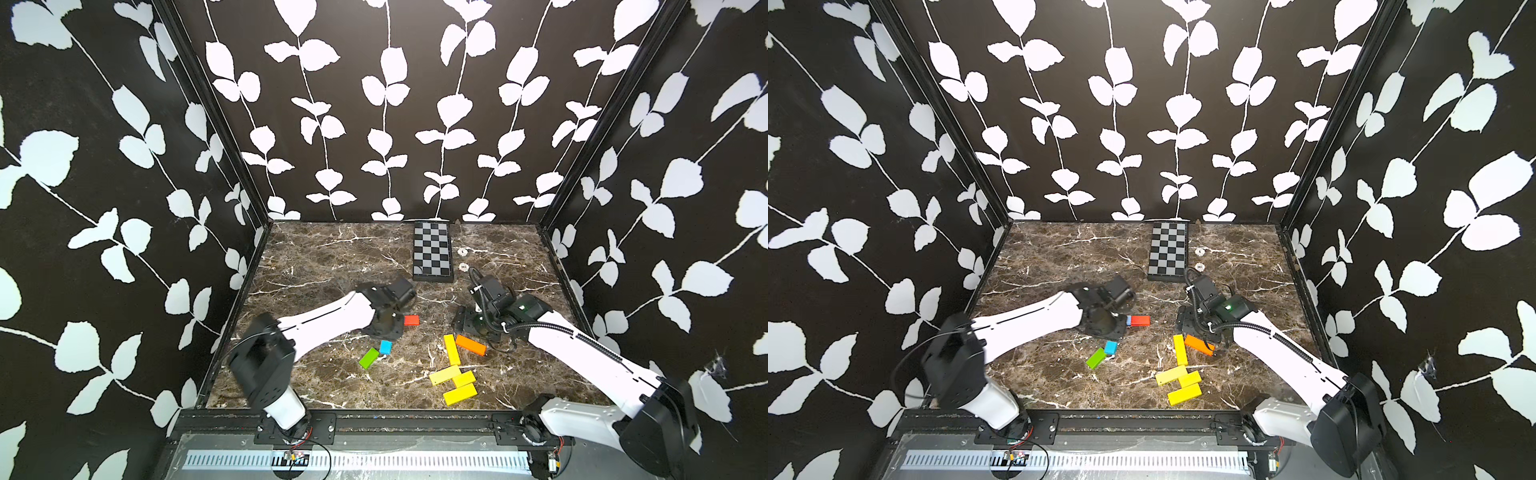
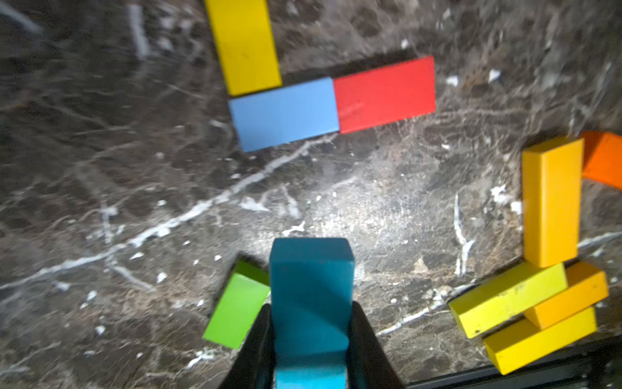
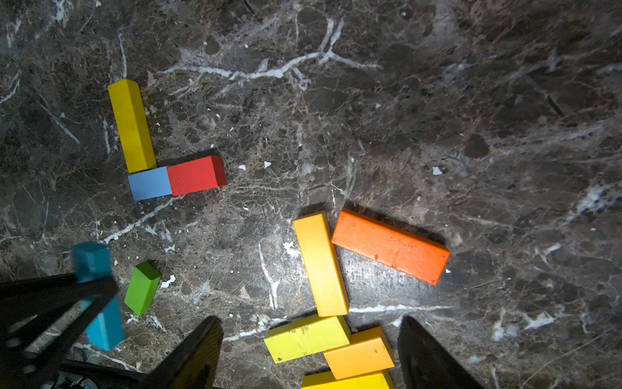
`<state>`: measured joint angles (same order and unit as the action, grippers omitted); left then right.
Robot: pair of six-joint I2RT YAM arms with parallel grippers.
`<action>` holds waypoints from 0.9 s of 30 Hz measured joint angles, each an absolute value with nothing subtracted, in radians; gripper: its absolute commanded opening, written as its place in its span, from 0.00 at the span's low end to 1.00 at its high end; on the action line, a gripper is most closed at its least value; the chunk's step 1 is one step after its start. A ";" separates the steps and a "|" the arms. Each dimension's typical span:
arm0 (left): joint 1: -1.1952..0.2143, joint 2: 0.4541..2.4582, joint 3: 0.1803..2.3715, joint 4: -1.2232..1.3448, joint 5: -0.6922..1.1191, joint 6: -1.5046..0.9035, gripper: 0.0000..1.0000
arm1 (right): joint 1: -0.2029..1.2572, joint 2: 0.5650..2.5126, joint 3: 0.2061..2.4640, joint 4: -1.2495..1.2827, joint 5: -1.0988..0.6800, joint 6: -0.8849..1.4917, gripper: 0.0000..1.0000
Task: Assemble the letter h with building blocks
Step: Adjust the building block at the center of the board.
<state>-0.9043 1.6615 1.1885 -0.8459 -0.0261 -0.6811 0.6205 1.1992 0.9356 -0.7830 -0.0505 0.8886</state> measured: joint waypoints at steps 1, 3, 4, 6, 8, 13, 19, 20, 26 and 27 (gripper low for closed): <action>-0.911 1.689 1.190 -0.838 -0.019 -0.678 0.00 | 0.620 1.199 0.936 -0.783 -0.053 0.890 0.80; -0.915 1.745 1.191 -0.823 -0.008 -0.672 0.00 | 0.620 1.195 0.936 -0.784 -0.057 0.891 0.80; -0.914 1.764 1.191 -0.816 -0.006 -0.670 0.00 | 0.620 1.193 0.936 -0.785 -0.057 0.891 0.80; -0.914 1.797 1.191 -0.802 0.000 -0.667 0.00 | 0.620 1.186 0.936 -0.788 -0.060 0.891 0.80; -0.914 1.815 1.191 -0.796 -0.001 -0.663 0.00 | 0.620 1.180 0.936 -0.791 -0.060 0.891 0.80; -0.914 1.818 1.166 -0.783 -0.022 -0.656 0.00 | 0.620 1.179 0.936 -0.797 -0.060 0.891 0.80; -0.909 1.787 1.110 -0.786 -0.092 -0.627 0.00 | 0.619 1.179 0.938 -0.799 -0.061 0.890 0.80; -0.904 1.782 1.102 -0.788 -0.099 -0.623 0.00 | 0.619 1.179 0.939 -0.799 -0.061 0.890 0.80; -0.875 1.777 1.096 -0.787 -0.101 -0.603 0.24 | 0.619 1.179 0.955 -0.807 -0.061 0.890 0.80; -0.875 1.777 1.097 -0.787 -0.099 -0.602 0.38 | 0.619 1.179 0.958 -0.809 -0.060 0.890 0.80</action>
